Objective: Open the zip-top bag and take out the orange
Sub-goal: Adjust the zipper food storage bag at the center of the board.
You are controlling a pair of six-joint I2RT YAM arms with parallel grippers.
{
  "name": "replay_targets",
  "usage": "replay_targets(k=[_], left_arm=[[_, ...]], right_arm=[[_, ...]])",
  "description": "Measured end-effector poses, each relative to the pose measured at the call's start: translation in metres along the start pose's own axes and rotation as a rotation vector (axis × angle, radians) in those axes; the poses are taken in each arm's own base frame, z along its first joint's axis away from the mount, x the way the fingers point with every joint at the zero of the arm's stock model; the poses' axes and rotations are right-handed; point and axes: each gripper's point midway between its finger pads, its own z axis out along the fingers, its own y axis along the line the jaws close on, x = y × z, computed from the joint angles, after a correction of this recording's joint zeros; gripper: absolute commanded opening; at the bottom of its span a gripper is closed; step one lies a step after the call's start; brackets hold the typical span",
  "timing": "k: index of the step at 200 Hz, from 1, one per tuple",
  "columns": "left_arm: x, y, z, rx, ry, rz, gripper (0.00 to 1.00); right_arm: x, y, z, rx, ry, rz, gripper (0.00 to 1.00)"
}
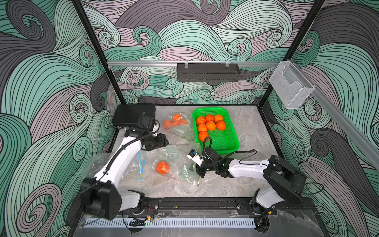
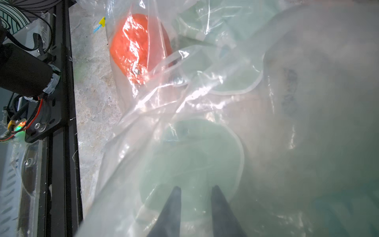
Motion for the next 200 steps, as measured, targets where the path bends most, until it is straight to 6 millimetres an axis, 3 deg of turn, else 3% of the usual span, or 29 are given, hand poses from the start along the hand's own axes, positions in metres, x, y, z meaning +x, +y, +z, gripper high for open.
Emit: replay_targets(k=[42, 75, 100, 151, 200], left_arm=[[0.056, 0.050, 0.024, -0.118, 0.031, -0.161, 0.71], [0.061, 0.062, 0.041, -0.147, 0.024, -0.227, 0.71], [0.061, 0.066, 0.060, -0.179, 0.076, -0.265, 0.58], [0.049, 0.056, 0.082, -0.137, 0.107, -0.272, 0.00], [0.043, 0.037, 0.080, -0.028, 0.102, -0.229, 0.00]], right_arm=[[-0.012, 0.003, 0.000, -0.005, -0.075, -0.026, 0.34], [-0.007, 0.004, 0.000, -0.007, -0.086, -0.031, 0.35], [-0.008, 0.008, 0.000, -0.015, -0.092, -0.041, 0.35], [-0.004, 0.011, 0.006, -0.024, -0.085, -0.050, 0.35], [0.001, 0.010, 0.010, -0.026, -0.085, -0.051, 0.37]])
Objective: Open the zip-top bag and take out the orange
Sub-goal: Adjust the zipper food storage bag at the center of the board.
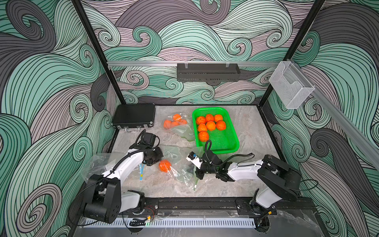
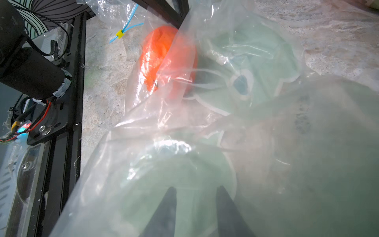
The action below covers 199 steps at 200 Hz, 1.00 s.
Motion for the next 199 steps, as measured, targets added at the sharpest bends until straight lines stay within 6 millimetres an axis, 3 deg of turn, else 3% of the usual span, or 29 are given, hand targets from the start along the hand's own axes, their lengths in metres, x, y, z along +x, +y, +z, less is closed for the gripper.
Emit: replay_targets(k=[40, 125, 161, 199], left_arm=[[0.004, -0.044, -0.027, 0.239, -0.011, 0.086, 0.00], [0.013, -0.109, -0.096, 0.548, -0.014, 0.281, 0.00], [0.027, -0.123, -0.108, 0.652, 0.042, 0.327, 0.00], [0.029, -0.120, -0.104, 0.637, 0.050, 0.323, 0.00]], right_arm=[[0.007, 0.006, 0.007, -0.020, -0.010, -0.024, 0.44], [0.026, -0.002, 0.022, 0.002, 0.022, -0.064, 0.60], [0.023, -0.006, 0.024, 0.022, 0.003, -0.076, 0.66], [0.021, -0.010, 0.025, 0.050, -0.014, -0.083, 0.73]])
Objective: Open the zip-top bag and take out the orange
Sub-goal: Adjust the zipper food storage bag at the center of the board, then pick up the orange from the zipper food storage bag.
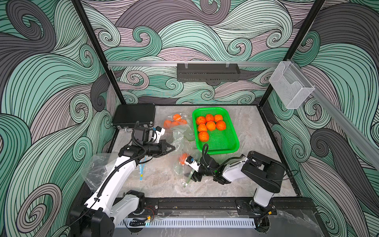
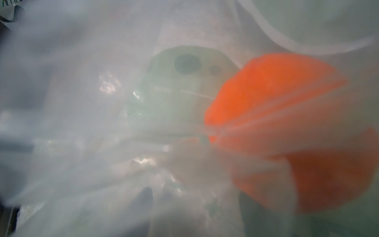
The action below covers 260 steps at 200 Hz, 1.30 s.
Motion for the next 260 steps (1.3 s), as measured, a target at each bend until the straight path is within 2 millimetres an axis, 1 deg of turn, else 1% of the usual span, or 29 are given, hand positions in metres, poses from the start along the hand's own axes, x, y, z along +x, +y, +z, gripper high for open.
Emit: replay_targets(k=[18, 30, 59, 93, 117, 142, 171, 210, 236, 260], left_arm=[[-0.001, 0.010, 0.002, -0.046, -0.009, -0.027, 0.00], [-0.004, 0.022, 0.004, -0.097, -0.025, -0.059, 0.00], [-0.003, 0.064, 0.020, -0.234, -0.006, -0.207, 0.00], [0.002, 0.107, 0.041, -0.364, 0.066, -0.301, 0.00], [-0.003, 0.126, 0.054, -0.422, 0.103, -0.332, 0.00], [-0.004, 0.143, 0.065, -0.461, 0.133, -0.355, 0.00], [-0.005, 0.153, 0.065, -0.503, 0.133, -0.340, 0.00], [-0.007, 0.154, 0.064, -0.516, 0.128, -0.319, 0.00], [-0.007, 0.155, 0.064, -0.518, 0.127, -0.315, 0.00], [-0.007, 0.155, 0.064, -0.520, 0.128, -0.313, 0.00]], right_arm=[[0.002, -0.002, -0.001, 0.017, -0.003, 0.001, 0.76], [0.003, -0.004, -0.002, 0.030, -0.007, 0.003, 0.77], [0.003, -0.009, -0.005, 0.057, -0.008, 0.003, 0.78], [0.003, -0.013, -0.005, 0.084, -0.007, 0.003, 0.82], [0.001, -0.014, -0.004, 0.088, -0.011, 0.002, 0.84], [-0.014, -0.017, -0.007, 0.106, -0.038, -0.004, 0.86], [-0.037, -0.024, -0.006, 0.137, -0.073, -0.027, 0.88], [-0.055, -0.030, 0.001, 0.160, -0.074, -0.046, 0.91], [-0.060, -0.034, 0.008, 0.167, -0.065, -0.057, 0.92], [-0.065, -0.039, 0.016, 0.170, -0.052, -0.057, 0.87]])
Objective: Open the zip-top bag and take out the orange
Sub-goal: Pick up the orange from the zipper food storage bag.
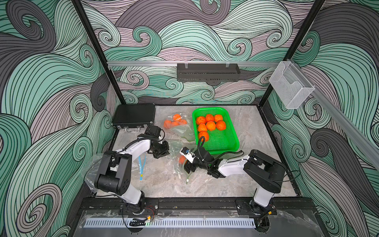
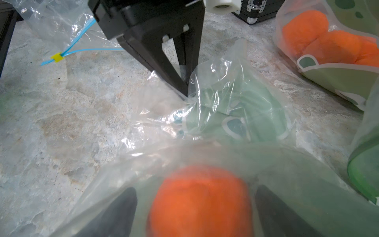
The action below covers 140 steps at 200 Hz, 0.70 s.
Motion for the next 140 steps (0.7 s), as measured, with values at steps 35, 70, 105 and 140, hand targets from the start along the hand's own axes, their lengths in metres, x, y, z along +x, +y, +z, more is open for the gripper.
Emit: replay_targets(k=[35, 70, 105, 140], left_arm=[[0.001, 0.001, 0.000, -0.003, 0.004, 0.002, 0.00], [0.001, -0.002, -0.007, -0.009, 0.008, 0.008, 0.00], [-0.005, -0.006, -0.022, -0.042, -0.010, 0.038, 0.00], [-0.016, 0.001, -0.042, -0.135, -0.019, 0.066, 0.00]], right_arm=[[0.006, -0.004, 0.008, 0.002, 0.028, 0.019, 0.72], [0.007, -0.005, 0.005, -0.005, 0.043, 0.033, 0.60], [0.002, 0.000, -0.021, -0.024, 0.057, 0.035, 0.58], [-0.010, 0.005, -0.061, -0.033, 0.007, 0.032, 0.58]])
